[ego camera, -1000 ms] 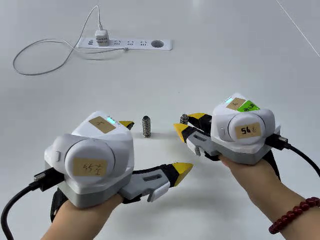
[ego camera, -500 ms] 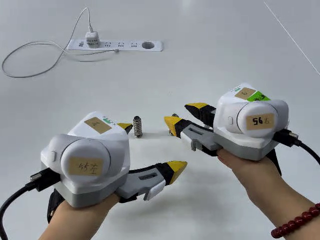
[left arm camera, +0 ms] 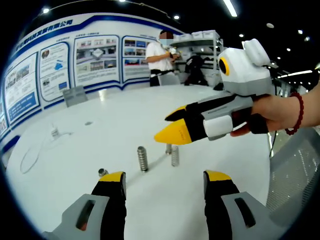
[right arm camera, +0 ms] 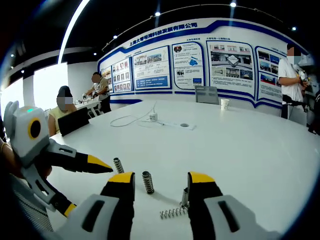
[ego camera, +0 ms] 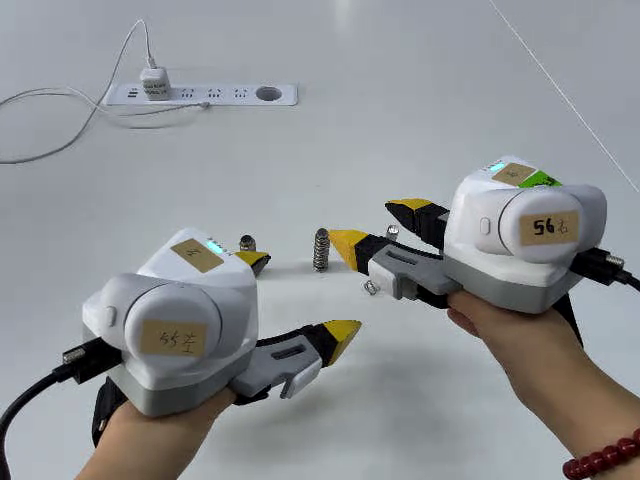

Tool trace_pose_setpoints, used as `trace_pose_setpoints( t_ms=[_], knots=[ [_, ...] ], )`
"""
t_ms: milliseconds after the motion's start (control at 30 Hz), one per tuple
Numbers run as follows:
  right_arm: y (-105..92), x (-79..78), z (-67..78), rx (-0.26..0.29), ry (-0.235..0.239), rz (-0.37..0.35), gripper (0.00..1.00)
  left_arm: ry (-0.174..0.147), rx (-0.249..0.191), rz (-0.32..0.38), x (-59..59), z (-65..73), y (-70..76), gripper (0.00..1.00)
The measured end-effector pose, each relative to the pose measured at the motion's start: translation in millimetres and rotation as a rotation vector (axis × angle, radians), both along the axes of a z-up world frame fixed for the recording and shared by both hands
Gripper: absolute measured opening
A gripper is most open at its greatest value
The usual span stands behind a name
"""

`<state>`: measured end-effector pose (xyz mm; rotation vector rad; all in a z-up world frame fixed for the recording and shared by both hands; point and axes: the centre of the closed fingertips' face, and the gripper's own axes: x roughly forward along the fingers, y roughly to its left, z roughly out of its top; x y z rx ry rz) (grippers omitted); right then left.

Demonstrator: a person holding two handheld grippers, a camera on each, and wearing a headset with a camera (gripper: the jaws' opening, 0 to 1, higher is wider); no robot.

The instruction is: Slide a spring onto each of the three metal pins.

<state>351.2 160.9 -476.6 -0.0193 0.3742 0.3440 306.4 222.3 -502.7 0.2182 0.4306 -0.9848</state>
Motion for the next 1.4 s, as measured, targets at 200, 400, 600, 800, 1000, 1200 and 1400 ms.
trace_pose_setpoints(
  t_ms=[200, 400, 600, 800, 1000, 1200, 1400],
  knots=[
    [-13.0, -5.4, -1.2, 0.005, 0.010, -0.016, 0.45, -0.008, 0.007, -0.021, 1.9, -3.2, -8.2, 0.58],
    [-23.6, -11.4, -2.8, 0.018, 0.012, -0.015, 0.47, -0.004, 0.013, -0.031, 6.3, -8.5, -15.0, 0.53],
    [-35.4, -17.5, -2.9, 0.022, 0.010, -0.014, 0.47, -0.009, 0.024, -0.056, 7.7, -13.5, -25.8, 0.47],
    [-43.9, -22.3, -3.6, 0.034, 0.004, -0.009, 0.47, -0.005, 0.031, -0.076, 7.3, -18.8, -37.0, 0.42],
    [-49.7, -27.9, -6.3, 0.050, 0.008, 0.011, 0.47, -0.003, 0.046, -0.095, 7.8, -24.6, -46.7, 0.37],
    [-53.9, -34.2, -9.3, 0.059, 0.017, 0.028, 0.47, 0.018, 0.067, -0.107, 10.5, -33.3, -52.6, 0.32],
    [-58.4, -38.2, -15.1, 0.056, 0.033, 0.035, 0.47, 0.023, 0.072, -0.113, 14.5, -38.2, -59.2, 0.27]
  ],
)
